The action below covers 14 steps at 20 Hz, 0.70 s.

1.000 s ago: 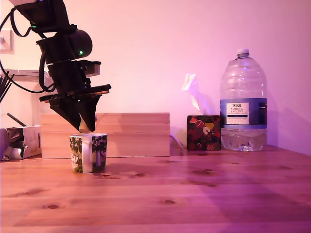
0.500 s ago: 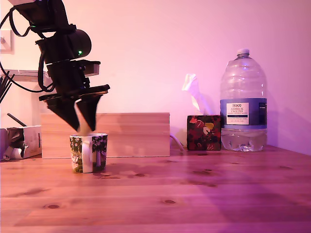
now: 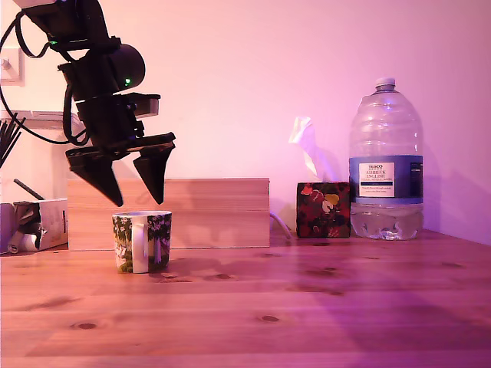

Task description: Pick up the coffee capsules from the table one by one and drop them inside the nearest coffee cup

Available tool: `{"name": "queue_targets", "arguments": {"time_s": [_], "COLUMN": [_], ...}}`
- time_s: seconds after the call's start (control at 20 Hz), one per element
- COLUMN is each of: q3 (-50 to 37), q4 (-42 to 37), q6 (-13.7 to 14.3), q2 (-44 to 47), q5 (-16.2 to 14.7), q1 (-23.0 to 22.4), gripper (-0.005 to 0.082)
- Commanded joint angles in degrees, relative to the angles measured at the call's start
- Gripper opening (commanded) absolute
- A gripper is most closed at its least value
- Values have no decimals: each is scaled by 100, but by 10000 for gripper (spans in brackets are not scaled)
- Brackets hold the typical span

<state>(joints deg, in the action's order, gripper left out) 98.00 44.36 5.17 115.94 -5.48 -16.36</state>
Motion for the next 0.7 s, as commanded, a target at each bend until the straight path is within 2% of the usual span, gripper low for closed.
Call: {"name": "queue_targets", "arguments": {"time_s": [0.0, 0.05, 0.1, 0.25, 0.45, 0.5, 0.55, 0.65], "q3": [-133, -289, -522, -1545, -3143, -3458, -3724, -4229], "q4": [-245, -415, -621, -1628, -3001, -3248, -3423, -3692], "q6": [92, 92, 90, 87, 72, -59, -59, -328], "q2": [-326, -501, -743, -1567, -2846, -3139, -3405, -3947], "q5": [-9, -11, -11, -57, -293, -328, -332, -328], "q1": [7, 13, 13, 52, 50, 50, 50, 50], "gripper": [135, 67, 39, 38, 38, 38, 38, 38]}}
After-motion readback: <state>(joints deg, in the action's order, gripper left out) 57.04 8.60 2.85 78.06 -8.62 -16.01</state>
